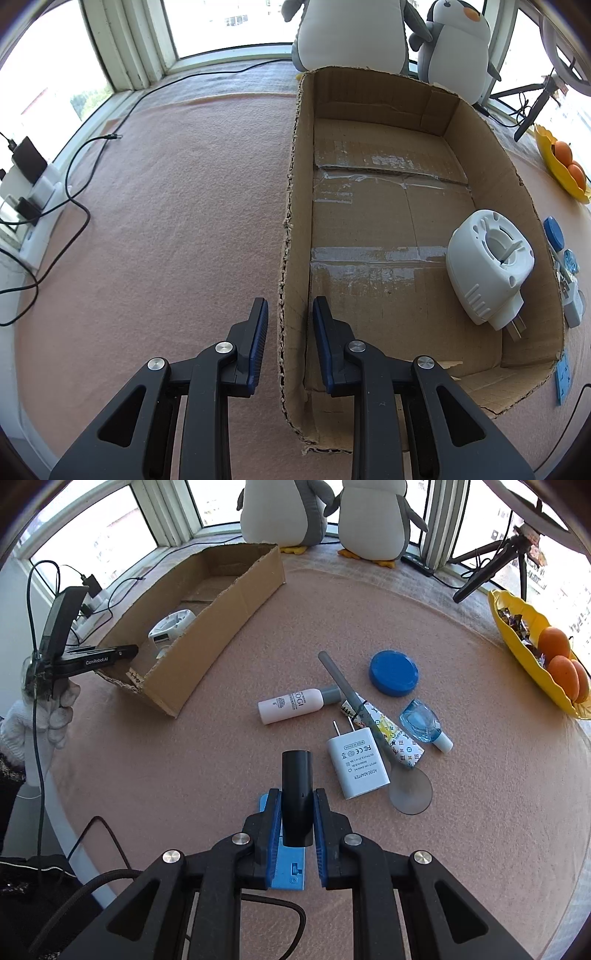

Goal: Organize rigid objects
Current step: 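Carry the black cylinder with the right tool into the box and release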

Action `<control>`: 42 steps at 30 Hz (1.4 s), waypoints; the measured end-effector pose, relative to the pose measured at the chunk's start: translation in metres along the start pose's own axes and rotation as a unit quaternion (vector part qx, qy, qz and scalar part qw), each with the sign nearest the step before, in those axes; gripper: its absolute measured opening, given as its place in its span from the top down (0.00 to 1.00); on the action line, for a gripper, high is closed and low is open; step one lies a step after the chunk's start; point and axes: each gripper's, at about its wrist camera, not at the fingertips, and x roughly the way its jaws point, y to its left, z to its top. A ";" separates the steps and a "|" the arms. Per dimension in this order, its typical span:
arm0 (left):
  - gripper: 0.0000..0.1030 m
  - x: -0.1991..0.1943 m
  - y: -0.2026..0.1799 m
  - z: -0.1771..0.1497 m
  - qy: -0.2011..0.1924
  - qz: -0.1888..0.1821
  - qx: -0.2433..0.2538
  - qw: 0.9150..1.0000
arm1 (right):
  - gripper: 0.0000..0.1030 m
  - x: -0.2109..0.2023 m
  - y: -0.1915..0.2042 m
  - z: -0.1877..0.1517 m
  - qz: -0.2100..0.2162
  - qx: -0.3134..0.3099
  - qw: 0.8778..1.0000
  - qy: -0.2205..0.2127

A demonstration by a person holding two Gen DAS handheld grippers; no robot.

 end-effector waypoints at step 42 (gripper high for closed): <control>0.78 0.002 0.011 -0.001 0.000 -0.037 -0.011 0.999 | 0.78 0.023 0.141 0.126 0.086 -0.010 0.994 -0.066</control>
